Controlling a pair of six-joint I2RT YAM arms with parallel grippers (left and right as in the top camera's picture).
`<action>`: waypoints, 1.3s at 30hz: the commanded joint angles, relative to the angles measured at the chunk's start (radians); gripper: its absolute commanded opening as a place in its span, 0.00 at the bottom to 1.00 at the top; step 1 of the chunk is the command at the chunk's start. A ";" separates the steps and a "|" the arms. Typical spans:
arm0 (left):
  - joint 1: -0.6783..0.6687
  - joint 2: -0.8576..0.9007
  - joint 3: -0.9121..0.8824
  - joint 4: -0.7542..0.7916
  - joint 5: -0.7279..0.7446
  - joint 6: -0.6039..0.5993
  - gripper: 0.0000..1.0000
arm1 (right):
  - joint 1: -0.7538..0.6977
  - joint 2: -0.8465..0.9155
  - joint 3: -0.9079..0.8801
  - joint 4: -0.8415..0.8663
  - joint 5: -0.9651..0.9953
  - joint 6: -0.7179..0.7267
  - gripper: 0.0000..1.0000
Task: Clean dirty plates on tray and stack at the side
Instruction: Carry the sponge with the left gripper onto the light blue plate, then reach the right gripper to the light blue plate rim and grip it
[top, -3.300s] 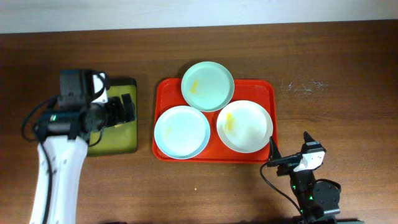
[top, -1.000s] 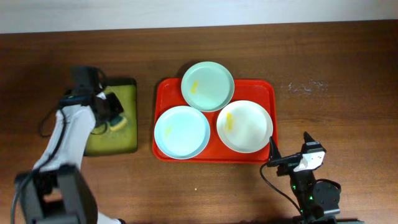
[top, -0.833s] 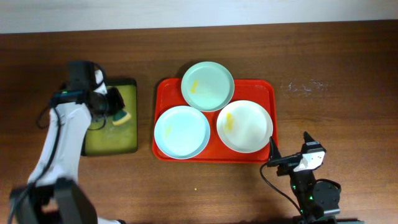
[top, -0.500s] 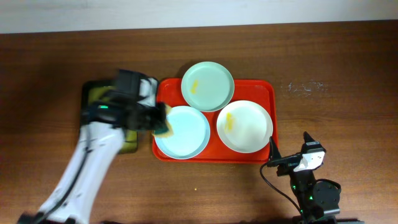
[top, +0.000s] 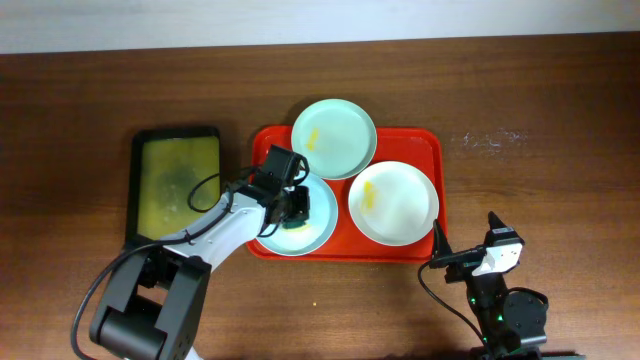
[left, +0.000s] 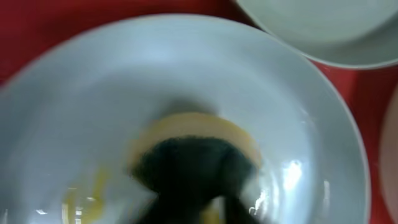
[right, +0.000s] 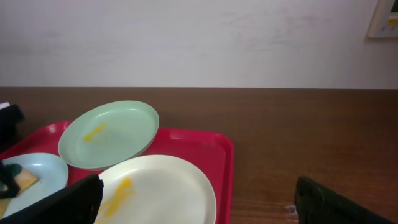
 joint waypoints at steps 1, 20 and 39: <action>-0.002 0.008 0.027 -0.002 -0.066 -0.015 0.41 | 0.008 -0.004 -0.005 -0.005 0.005 0.003 0.99; 0.084 -0.469 0.202 -0.641 -0.233 -0.015 0.99 | 0.008 -0.004 -0.005 -0.005 0.005 0.003 0.99; 0.343 -0.412 0.192 -0.705 -0.097 -0.015 0.99 | 0.009 -0.004 -0.005 0.559 -0.536 0.429 0.99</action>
